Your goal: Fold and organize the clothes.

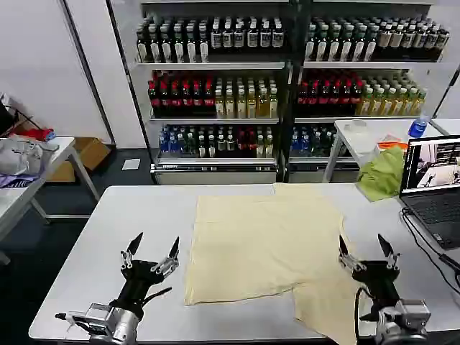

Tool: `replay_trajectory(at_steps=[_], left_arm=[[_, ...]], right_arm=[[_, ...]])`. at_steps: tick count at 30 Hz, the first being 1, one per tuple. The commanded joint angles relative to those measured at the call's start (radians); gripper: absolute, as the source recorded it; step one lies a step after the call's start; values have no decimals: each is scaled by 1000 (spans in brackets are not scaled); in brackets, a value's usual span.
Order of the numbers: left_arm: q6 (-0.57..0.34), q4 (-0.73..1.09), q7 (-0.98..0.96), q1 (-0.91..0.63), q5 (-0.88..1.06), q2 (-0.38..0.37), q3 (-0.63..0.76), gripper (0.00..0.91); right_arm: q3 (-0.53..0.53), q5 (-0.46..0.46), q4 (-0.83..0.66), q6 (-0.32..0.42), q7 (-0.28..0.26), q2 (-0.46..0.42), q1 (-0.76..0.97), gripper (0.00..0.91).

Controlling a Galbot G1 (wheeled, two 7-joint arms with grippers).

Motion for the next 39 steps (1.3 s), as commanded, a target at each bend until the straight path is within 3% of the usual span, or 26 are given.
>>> replay_trajectory(at_steps=[1, 7, 19, 35, 36, 38, 39], left_arm=[[247, -18, -4, 62, -54, 73, -16, 907], [267, 7, -14, 58, -46, 96, 21, 907], [267, 89, -7, 22, 47, 66, 183, 907], [266, 147, 3, -11, 72, 44, 250, 907], [266, 154, 3, -13, 73, 43, 251, 907], [266, 165, 3, -21, 75, 41, 254, 826], [266, 168, 2, -22, 75, 41, 254, 695]], right_arm=[[7, -24, 48, -63, 21, 1, -185, 907], [8, -16, 5, -105, 35, 13, -202, 907], [-19, -21, -66, -94, 37, 45, -212, 907], [-83, -12, -130, -102, 14, 55, -105, 907], [-85, -6, -135, -105, 14, 56, -98, 867], [-90, 9, -145, -115, 14, 59, -77, 655], [-91, 15, -147, -117, 14, 60, -73, 564]])
